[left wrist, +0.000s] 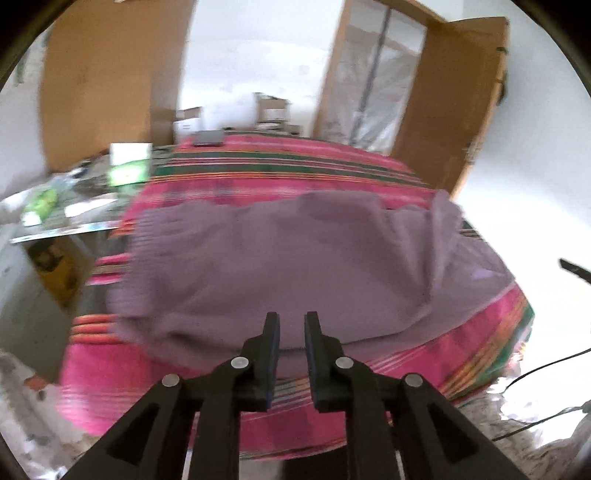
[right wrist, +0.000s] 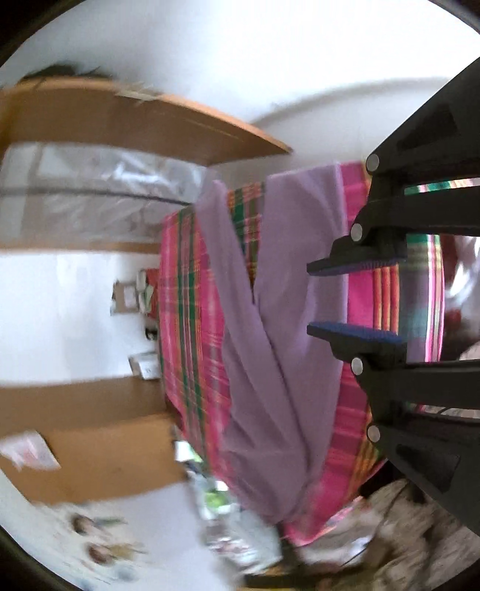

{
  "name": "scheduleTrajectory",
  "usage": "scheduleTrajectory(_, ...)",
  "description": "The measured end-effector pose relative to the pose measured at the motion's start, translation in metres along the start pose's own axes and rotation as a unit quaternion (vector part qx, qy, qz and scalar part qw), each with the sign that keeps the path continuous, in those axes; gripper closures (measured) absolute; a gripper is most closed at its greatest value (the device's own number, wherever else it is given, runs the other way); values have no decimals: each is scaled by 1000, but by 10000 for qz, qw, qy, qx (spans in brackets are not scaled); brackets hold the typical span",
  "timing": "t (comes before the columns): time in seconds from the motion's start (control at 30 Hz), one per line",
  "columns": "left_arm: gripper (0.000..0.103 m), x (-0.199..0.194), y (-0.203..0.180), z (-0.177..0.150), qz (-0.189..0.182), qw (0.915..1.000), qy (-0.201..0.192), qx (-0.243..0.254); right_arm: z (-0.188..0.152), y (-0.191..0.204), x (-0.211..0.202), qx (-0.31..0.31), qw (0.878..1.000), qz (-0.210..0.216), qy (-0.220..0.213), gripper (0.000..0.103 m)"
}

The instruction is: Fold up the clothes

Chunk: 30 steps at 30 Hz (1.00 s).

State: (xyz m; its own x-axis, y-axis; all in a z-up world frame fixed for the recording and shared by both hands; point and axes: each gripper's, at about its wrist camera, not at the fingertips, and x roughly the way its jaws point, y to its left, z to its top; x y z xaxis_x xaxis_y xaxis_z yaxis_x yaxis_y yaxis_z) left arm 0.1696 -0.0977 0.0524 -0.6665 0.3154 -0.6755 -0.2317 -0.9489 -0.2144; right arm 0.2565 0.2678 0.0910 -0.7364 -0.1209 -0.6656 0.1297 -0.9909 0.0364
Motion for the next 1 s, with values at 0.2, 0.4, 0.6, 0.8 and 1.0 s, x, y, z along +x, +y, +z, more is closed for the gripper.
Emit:
scheduleTrajectory(0.2,89,22,-31,1,-131,9986,223,462,-26,23,70,465,9963,635,358,76)
scheduleTrajectory(0.4,82,26,0,-2,-47,9989,346,-305,-13,63,131,747,9820,1652,529,76)
scheduleTrajectory(0.6,77,29,13,-1,337,9966,467,-586,8,97,158,906,9727,2050,609,75)
scheduleTrajectory(0.8,75,19,69,-2,269,9809,417,-1878,14,130,176,1025,9633,2331,852,60)
scheduleTrajectory(1.0,74,20,90,-2,171,9722,473,-2285,6,154,189,1149,9652,1960,1298,60)
